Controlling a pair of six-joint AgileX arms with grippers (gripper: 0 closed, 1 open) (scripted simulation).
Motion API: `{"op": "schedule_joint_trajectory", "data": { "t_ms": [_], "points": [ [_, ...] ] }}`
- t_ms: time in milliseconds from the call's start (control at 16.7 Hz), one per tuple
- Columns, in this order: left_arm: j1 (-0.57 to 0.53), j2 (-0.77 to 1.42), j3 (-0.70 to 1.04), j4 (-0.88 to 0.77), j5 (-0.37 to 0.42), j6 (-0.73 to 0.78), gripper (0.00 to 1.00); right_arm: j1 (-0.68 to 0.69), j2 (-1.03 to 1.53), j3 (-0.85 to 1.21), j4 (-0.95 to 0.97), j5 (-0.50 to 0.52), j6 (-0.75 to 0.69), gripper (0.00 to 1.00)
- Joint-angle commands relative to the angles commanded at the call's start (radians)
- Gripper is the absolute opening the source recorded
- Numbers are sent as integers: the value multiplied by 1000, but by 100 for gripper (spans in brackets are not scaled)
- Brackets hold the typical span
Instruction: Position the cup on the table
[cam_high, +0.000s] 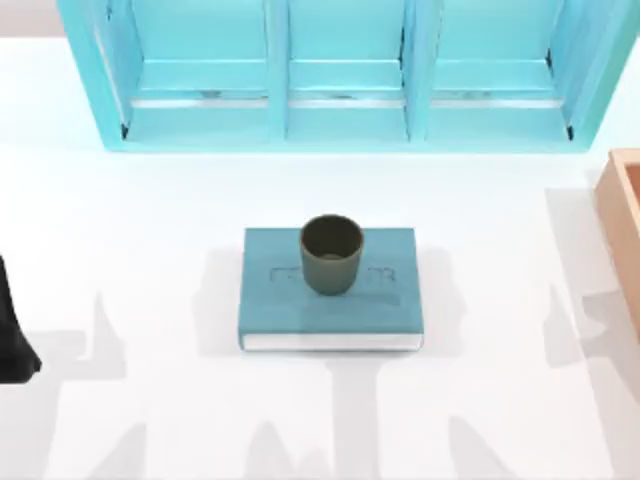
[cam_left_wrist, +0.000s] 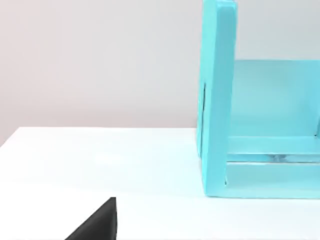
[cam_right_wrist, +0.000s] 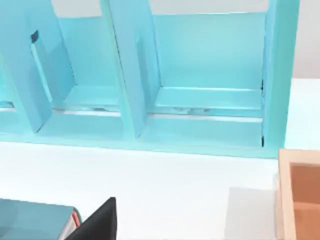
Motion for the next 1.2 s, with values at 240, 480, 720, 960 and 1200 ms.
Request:
{"op": "schedule_joint_trajectory", "data": {
  "t_ms": [240, 480, 720, 960, 1200],
  "points": [
    [0, 0, 0, 0, 0, 0, 100, 167, 343, 411, -240, -31, 108, 100],
    [0, 0, 0, 0, 0, 0, 100, 335, 729, 864, -508, -45, 239, 100],
    [0, 0, 0, 0, 0, 0, 100, 479, 1120, 1276, -769, -30, 376, 100],
    [0, 0, 0, 0, 0, 0, 100, 581, 1473, 1644, -995, 10, 504, 100],
    [0, 0, 0, 0, 0, 0, 100, 635, 1753, 1918, -1164, 70, 609, 100]
  ]
}}
